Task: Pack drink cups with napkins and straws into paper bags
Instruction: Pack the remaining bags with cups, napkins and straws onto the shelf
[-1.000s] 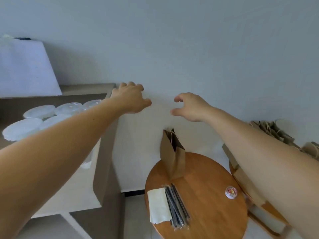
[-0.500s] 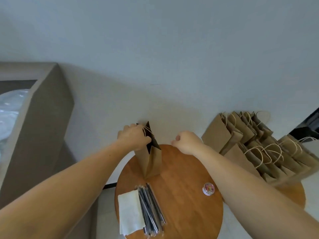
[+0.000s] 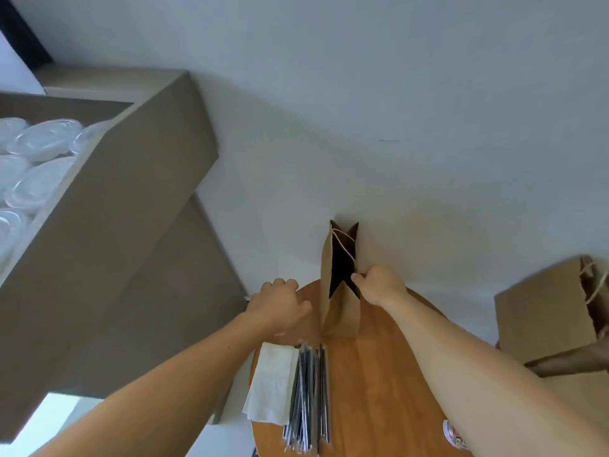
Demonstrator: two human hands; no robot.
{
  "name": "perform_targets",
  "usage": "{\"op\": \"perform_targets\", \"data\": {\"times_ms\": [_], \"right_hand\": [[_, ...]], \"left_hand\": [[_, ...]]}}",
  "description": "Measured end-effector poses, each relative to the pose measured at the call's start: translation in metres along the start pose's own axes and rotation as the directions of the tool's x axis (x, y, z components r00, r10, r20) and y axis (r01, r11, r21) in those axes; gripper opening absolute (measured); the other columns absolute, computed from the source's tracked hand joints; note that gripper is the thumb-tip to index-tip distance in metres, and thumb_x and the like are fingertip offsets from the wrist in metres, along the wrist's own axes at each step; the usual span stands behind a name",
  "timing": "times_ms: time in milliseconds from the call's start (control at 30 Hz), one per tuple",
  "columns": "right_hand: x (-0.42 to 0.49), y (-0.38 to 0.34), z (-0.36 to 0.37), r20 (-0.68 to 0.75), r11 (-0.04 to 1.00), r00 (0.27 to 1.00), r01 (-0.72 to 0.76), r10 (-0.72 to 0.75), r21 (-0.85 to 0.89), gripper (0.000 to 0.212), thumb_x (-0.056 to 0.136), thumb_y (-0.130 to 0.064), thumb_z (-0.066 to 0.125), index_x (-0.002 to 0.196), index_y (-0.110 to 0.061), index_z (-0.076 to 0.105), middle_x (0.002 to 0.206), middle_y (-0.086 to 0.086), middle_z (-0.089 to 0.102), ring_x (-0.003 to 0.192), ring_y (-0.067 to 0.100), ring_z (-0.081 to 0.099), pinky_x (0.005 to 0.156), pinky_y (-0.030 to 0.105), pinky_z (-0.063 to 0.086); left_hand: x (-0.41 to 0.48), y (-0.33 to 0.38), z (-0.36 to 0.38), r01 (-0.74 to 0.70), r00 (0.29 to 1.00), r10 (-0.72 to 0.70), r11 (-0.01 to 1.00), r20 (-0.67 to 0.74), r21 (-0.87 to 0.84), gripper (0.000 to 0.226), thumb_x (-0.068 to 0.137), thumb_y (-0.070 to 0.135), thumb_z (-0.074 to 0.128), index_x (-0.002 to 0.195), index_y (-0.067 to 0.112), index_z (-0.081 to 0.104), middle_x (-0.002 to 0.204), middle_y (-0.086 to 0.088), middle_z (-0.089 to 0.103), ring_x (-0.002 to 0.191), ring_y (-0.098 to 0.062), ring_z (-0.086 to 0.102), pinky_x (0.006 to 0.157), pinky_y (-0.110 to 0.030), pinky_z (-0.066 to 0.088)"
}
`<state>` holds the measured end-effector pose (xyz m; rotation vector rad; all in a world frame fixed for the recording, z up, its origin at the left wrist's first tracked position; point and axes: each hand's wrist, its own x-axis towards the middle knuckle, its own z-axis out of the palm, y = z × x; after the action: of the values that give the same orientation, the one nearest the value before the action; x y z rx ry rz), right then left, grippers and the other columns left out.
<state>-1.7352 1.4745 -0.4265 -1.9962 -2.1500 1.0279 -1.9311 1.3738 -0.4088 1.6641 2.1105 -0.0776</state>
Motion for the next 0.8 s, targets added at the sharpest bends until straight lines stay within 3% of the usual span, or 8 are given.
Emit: {"op": "perform_targets", "data": {"times_ms": [167,300,400,533,567,633,733,800], "right_hand": [[0.012,0.011,0.011,0.035,0.999,0.999,0.035,-0.034,-0.016,0.028,0.098,-0.021,0.054,0.071,-0.014,0.058,0.071,0.005,0.060,0.072,0.024,0.063,0.058,0.030,0.048],[-0.014,0.024,-0.002,-0.080,0.999,0.996,0.038,-0.039,-0.013,0.016,0.097,-0.021,0.056,0.091,-0.010,0.067,0.083,0.004,0.065,0.078,0.022,0.064,0.069,0.035,0.057],[-0.045,0.040,-0.014,-0.120,0.998,0.991,0.061,-0.059,0.009,0.014,0.097,-0.022,0.055,0.105,-0.016,0.065,0.088,0.000,0.066,0.079,0.021,0.065,0.067,0.031,0.058],[-0.101,0.066,-0.020,-0.144,0.997,0.989,0.052,-0.043,0.056,0.010,0.097,-0.023,0.057,0.104,-0.023,0.063,0.079,-0.008,0.063,0.068,0.010,0.064,0.057,0.021,0.049],[-0.117,0.070,-0.019,-0.138,0.997,0.990,0.043,-0.034,0.059,0.006,0.096,-0.022,0.056,0.092,-0.026,0.060,0.074,-0.011,0.061,0.064,0.007,0.062,0.055,0.018,0.046],[-0.144,0.078,-0.011,-0.148,0.999,0.989,0.017,-0.011,0.038,0.020,0.094,-0.020,0.056,0.078,-0.031,0.053,0.067,-0.012,0.058,0.059,0.005,0.058,0.050,0.012,0.038],[-0.178,0.088,0.010,-0.149,0.997,0.986,-0.071,0.070,0.002,0.027,0.093,-0.020,0.057,0.073,-0.035,0.047,0.065,-0.013,0.055,0.058,0.003,0.054,0.047,0.010,0.033],[-0.194,0.095,0.027,-0.123,0.992,0.984,-0.126,0.125,0.000,0.017,0.095,-0.023,0.056,0.079,-0.029,0.053,0.070,-0.010,0.059,0.064,0.006,0.058,0.055,0.016,0.041]], "left_hand": [[-0.014,0.007,0.012,0.068,0.997,-0.066,0.997,0.049,-0.047,0.049,0.095,0.050,0.040,0.129,0.017,0.051,0.125,-0.006,0.055,0.111,-0.028,0.053,0.087,-0.041,0.047],[-0.009,0.032,0.016,0.032,0.999,-0.031,0.987,0.012,-0.155,0.030,0.092,0.058,0.040,0.084,0.032,0.051,0.086,0.006,0.060,0.072,-0.013,0.059,0.062,-0.029,0.051],[-0.005,0.052,0.022,-0.016,0.999,0.006,0.947,-0.031,-0.321,0.032,0.090,0.068,0.039,0.075,0.040,0.038,0.074,0.020,0.047,0.065,-0.004,0.051,0.050,-0.019,0.037],[-0.008,0.066,0.040,-0.053,0.993,0.089,0.914,0.072,-0.403,0.034,0.087,0.071,0.045,0.080,0.038,0.052,0.080,0.014,0.060,0.071,-0.008,0.061,0.061,-0.027,0.056],[-0.011,0.069,0.045,-0.076,0.980,0.143,0.915,0.142,-0.395,0.040,0.083,0.075,0.045,0.085,0.036,0.056,0.082,0.010,0.063,0.074,-0.010,0.063,0.066,-0.032,0.058],[-0.022,0.075,0.057,-0.123,0.936,0.244,0.901,0.252,-0.415,0.073,0.067,0.082,0.043,0.108,0.025,0.060,0.091,0.006,0.065,0.079,-0.014,0.065,0.076,-0.040,0.060],[-0.046,0.080,0.075,-0.169,0.893,0.312,0.901,0.325,-0.400,0.105,0.059,0.086,0.041,0.141,0.021,0.038,0.101,0.007,0.062,0.079,-0.013,0.068,0.076,-0.036,0.060],[-0.062,0.081,0.088,-0.199,0.880,0.325,0.915,0.346,-0.352,0.108,0.058,0.086,0.043,0.145,0.023,0.031,0.108,0.004,0.063,0.085,-0.014,0.067,0.077,-0.036,0.060]]}}
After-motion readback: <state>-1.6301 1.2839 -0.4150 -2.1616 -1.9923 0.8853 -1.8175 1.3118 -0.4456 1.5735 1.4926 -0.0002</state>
